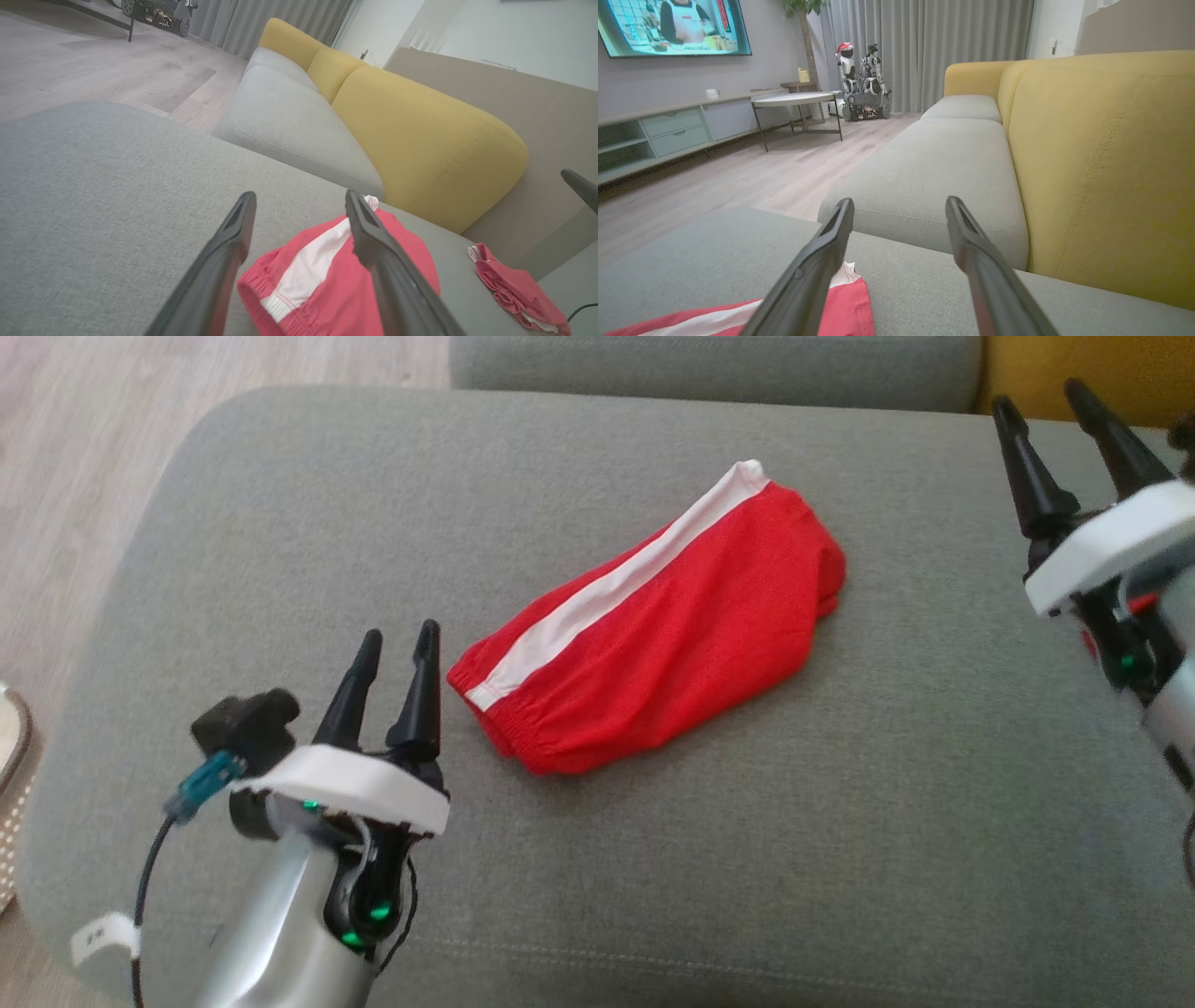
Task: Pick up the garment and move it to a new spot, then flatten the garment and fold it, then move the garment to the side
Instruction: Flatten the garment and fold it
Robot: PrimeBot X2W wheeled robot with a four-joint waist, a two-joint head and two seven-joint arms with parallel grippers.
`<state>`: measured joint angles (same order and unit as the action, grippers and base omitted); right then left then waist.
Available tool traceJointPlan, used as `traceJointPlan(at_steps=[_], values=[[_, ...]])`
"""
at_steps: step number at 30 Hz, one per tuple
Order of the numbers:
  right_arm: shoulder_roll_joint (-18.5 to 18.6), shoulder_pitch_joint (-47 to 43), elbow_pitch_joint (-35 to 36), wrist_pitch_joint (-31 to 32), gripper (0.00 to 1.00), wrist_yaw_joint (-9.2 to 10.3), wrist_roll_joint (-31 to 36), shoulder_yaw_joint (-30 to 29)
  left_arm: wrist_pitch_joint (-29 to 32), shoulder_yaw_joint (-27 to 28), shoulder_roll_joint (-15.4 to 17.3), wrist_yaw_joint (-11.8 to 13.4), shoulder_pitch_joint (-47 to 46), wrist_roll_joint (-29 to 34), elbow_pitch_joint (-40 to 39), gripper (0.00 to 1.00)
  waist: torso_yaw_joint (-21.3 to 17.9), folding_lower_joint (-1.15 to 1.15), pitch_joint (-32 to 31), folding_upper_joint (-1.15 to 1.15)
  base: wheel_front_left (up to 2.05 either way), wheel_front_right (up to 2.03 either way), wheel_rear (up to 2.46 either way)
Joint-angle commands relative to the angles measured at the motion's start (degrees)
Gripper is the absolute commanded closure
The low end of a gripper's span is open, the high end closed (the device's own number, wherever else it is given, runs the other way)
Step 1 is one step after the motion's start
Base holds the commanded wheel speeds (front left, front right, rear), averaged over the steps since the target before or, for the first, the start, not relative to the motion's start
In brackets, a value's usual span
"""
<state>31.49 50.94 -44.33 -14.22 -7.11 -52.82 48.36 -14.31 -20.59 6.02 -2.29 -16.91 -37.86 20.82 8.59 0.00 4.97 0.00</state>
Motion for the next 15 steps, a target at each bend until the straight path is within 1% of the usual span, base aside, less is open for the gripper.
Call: traceJointPlan(at_steps=[1,6,11,15], values=[[-0.06,-2.38,2.05,-0.75,0.00,-0.37,1.61,-2.28,-0.68,3.04,0.22,-0.46,-1.09,0.87,-2.33,0.00,-0.67,0.00,-0.64,0.00,0.00,0.00,0.00],[-3.27,-13.34,9.75,-0.76,0.00,-0.37,10.40,-17.14,-0.68,7.44,-1.70,-2.47,2.58,4.51,-4.63,0.00,-1.73,0.00,-1.60,0.00,0.00,0.00,0.00],[-8.03,-24.15,17.15,-0.77,0.00,-0.37,20.22,-27.81,-0.68,10.14,-2.79,-3.95,5.61,6.76,-6.32,0.00,-2.53,0.00,-1.79,0.00,0.00,0.00,0.00],[-12.28,-30.92,21.59,-0.77,0.00,-0.37,25.83,-33.52,-0.69,11.25,-3.07,-4.62,7.89,7.82,-7.47,0.00,-3.13,0.00,-1.94,0.00,0.00,0.00,0.00]])
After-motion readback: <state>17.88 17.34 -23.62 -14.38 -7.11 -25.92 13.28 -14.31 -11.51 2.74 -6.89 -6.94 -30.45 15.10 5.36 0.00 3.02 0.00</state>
